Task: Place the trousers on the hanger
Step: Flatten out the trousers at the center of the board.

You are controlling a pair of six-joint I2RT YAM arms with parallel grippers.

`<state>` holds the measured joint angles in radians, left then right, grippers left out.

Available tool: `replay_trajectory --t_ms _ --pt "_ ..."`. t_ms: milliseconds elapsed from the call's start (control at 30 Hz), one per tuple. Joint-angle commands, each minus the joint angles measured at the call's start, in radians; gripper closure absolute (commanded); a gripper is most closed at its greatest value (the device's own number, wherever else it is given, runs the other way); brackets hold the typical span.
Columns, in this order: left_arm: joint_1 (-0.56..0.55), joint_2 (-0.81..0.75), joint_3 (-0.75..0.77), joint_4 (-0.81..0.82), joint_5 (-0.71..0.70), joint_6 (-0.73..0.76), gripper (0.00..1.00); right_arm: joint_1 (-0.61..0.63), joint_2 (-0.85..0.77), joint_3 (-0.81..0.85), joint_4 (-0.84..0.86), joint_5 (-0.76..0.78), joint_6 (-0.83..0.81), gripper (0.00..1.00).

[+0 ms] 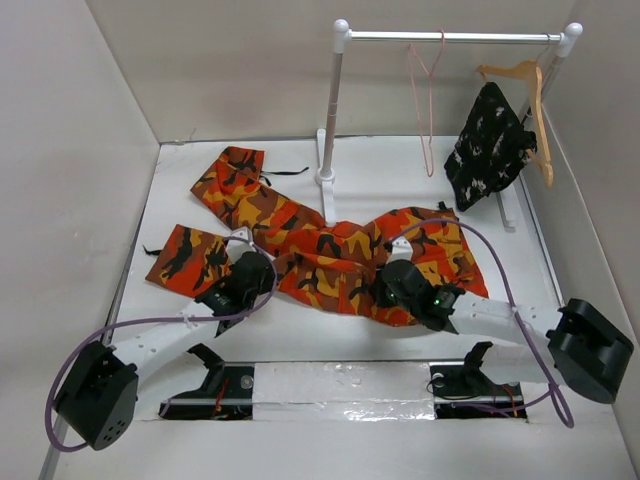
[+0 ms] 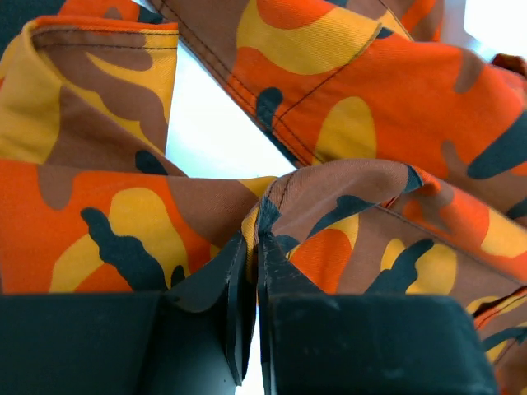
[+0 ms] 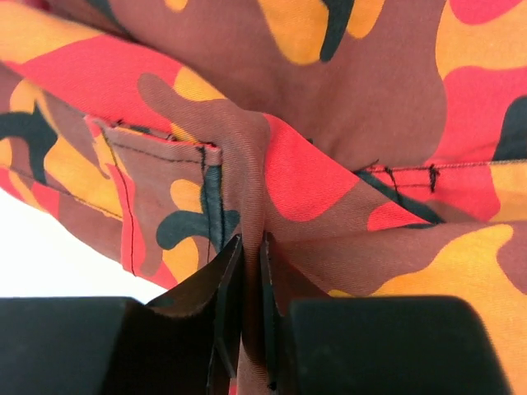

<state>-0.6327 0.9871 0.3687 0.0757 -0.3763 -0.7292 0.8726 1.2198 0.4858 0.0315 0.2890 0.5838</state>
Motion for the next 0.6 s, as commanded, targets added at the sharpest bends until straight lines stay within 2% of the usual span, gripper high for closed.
replay_trajectory --t_ms 0,200,233,267,300,333,400,533,567 --pt "0.005 -0.083 0.009 -0.055 0.007 0.001 1.0 0.08 -0.08 -0.035 -0.069 0.119 0.124 0.87" --pt "0.005 -0.321 0.055 -0.259 -0.062 -0.061 1.0 0.152 -0.199 -0.098 -0.162 0.13 0.261 0.87" --pt "0.005 -0.343 0.061 -0.278 -0.073 -0.07 0.86 0.173 -0.216 -0.12 -0.162 0.122 0.277 0.87" --pt "0.005 -0.361 0.067 -0.293 -0.099 -0.078 0.53 0.174 -0.232 -0.133 -0.157 0.118 0.287 0.87" --pt "0.016 -0.381 0.079 -0.3 -0.105 -0.085 0.38 0.186 -0.262 -0.145 -0.154 0.107 0.306 0.83" --pt "0.016 -0.384 0.085 -0.288 -0.108 -0.085 0.28 0.195 -0.275 -0.163 -0.154 0.108 0.309 0.79" --pt "0.047 -0.348 0.105 -0.213 -0.104 -0.078 0.2 0.195 -0.307 -0.171 -0.169 0.116 0.317 0.69" --pt "0.178 -0.199 0.183 -0.094 -0.006 -0.059 0.21 0.195 -0.425 -0.151 -0.252 0.142 0.298 0.57" --pt "0.244 -0.168 0.197 -0.082 0.023 -0.064 0.21 0.195 -0.446 -0.15 -0.268 0.145 0.295 0.55"
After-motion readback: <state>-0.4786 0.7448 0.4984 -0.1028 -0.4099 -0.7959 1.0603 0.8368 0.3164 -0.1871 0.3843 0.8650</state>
